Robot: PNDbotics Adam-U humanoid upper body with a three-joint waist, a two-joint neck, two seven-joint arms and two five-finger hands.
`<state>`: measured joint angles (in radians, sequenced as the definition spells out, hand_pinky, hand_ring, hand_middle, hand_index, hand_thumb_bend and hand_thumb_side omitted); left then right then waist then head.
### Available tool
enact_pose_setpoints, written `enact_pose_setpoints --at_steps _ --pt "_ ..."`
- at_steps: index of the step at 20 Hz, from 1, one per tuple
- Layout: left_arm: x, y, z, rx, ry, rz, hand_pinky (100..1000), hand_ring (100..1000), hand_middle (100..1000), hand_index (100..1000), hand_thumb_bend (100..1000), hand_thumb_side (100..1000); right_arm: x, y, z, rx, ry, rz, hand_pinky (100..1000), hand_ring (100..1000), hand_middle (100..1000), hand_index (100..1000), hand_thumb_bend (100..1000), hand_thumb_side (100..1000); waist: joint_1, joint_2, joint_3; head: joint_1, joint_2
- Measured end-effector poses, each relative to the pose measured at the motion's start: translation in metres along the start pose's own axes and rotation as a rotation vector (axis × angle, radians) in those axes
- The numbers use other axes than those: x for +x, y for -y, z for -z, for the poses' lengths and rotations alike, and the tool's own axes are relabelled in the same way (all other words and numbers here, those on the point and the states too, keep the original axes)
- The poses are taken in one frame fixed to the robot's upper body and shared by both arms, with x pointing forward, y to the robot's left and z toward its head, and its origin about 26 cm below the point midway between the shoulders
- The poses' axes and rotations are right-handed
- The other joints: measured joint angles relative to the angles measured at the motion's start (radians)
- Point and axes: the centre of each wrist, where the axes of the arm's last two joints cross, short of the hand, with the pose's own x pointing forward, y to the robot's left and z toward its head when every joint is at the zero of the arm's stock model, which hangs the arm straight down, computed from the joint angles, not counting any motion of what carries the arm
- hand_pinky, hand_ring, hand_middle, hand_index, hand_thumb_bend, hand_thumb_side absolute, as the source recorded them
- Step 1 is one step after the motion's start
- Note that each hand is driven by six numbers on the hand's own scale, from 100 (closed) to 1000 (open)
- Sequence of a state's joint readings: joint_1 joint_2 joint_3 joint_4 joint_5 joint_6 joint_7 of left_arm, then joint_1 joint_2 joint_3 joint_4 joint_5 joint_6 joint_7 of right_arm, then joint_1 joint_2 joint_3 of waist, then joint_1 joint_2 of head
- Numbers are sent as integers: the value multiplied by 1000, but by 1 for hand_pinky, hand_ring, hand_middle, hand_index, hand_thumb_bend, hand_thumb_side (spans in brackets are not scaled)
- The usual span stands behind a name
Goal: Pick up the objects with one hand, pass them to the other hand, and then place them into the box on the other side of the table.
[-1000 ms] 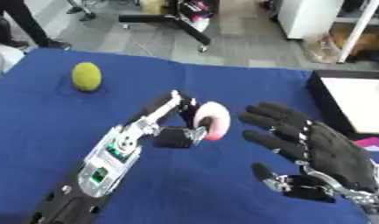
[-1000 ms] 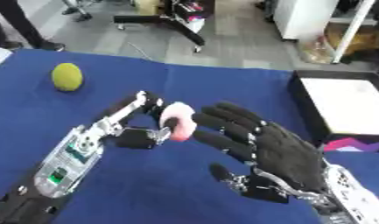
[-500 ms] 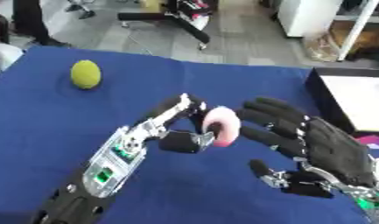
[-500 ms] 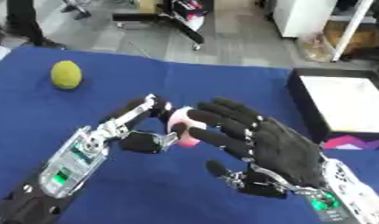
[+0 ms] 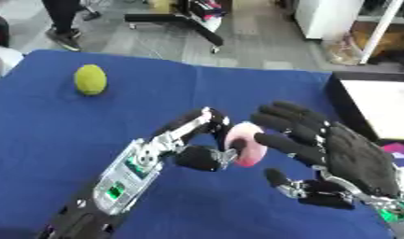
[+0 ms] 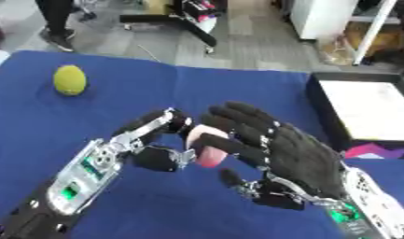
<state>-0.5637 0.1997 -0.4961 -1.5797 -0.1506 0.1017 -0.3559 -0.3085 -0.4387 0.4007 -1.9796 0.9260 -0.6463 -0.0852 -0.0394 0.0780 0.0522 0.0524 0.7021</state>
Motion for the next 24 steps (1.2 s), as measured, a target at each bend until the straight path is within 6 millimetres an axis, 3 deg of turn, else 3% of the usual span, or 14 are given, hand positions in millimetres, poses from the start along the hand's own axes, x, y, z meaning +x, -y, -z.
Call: enact_pose_setpoints --at_steps 18,22,24 --pt "18 10 16 -93 60 5 629 454 360 523 100 263 0 0 0 3 -3 -8 976 993 968 1000 100 100 1 0 -9 9 0" --pt "21 10 17 -95 68 4 628 454 359 523 100 262 0 0 0 1 -16 -17 960 956 864 1000 100 100 2 0 -10 10 0" --pt "22 10 16 -94 67 3 628 454 359 524 100 263 0 0 0 -3 -25 -22 939 909 768 1000 100 100 2 0 -10 12 0"
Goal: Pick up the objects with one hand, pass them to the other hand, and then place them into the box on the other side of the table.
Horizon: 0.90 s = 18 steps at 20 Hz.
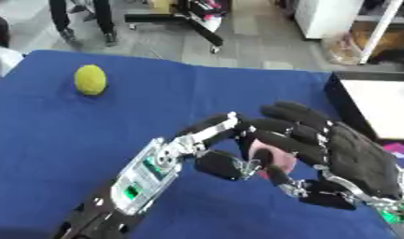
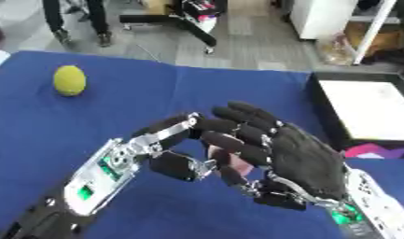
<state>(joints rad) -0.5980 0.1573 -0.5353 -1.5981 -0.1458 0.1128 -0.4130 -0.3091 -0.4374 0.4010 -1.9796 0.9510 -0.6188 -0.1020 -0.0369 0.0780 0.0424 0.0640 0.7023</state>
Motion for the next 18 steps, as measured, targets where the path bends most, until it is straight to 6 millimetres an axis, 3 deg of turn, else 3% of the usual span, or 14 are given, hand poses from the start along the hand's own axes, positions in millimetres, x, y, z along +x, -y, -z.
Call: enact_pose_setpoints --at_steps 6,18 --pt "1 -1 0 11 -2 1 628 454 359 524 100 263 0 0 0 -23 -29 -10 914 882 762 1000 100 100 0 0 0 3 0" --pt "0 -8 -7 76 -6 2 629 454 356 523 100 261 0 0 0 -16 -16 -13 926 915 924 1000 100 100 0 -2 0 6 0"
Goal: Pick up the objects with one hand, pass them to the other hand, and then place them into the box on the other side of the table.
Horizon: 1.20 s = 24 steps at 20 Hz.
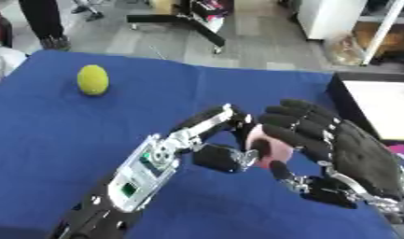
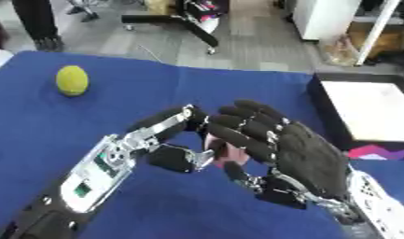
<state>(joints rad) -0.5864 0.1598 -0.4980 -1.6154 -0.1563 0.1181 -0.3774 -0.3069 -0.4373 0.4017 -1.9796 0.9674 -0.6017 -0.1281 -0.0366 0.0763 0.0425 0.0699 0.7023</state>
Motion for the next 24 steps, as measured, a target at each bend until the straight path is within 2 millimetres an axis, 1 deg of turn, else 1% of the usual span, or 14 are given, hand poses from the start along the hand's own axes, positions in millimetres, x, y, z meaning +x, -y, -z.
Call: enact_pose_setpoints --at_steps 5,11,24 --pt "-3 -3 -3 12 -10 3 630 453 355 523 100 261 1 -1 -2 21 14 11 932 923 950 1000 100 100 -2 -1 0 1 0" --pt "-2 -6 -7 23 -2 -4 627 453 355 524 100 263 1 -1 -2 31 22 18 936 926 956 1000 100 100 -2 -1 0 1 0" --pt "-1 -5 -11 -5 17 -94 628 456 359 527 100 274 1 -1 -2 32 16 11 938 927 958 1000 100 100 -2 -1 0 5 0"
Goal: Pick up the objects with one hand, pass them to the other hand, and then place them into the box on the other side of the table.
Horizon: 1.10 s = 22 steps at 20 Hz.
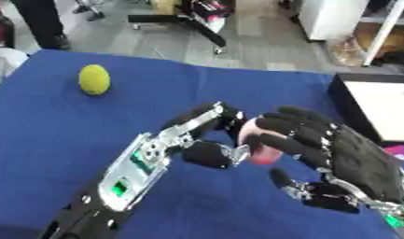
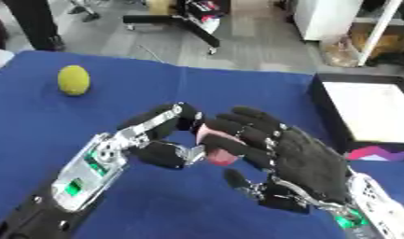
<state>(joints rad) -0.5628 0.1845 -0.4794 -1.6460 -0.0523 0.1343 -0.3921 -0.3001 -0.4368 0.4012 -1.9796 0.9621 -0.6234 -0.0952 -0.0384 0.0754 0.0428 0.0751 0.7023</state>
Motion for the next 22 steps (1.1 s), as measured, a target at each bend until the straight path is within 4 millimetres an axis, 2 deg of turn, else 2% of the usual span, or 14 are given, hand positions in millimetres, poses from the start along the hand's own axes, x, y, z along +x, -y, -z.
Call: enact_pose_setpoints --at_steps 9,16,22 --pt "3 5 1 -51 9 -44 631 459 361 530 100 280 0 0 1 -2 -26 -22 935 925 951 1000 100 100 0 0 1 3 0" --pt "2 7 -1 -84 5 -49 632 462 363 532 100 286 0 0 1 0 -51 -31 925 912 890 1000 100 100 0 0 0 4 0" --pt "2 8 -1 -95 5 -47 634 463 363 532 100 293 0 -1 1 3 -69 -35 925 912 890 1000 100 100 0 0 0 6 0"
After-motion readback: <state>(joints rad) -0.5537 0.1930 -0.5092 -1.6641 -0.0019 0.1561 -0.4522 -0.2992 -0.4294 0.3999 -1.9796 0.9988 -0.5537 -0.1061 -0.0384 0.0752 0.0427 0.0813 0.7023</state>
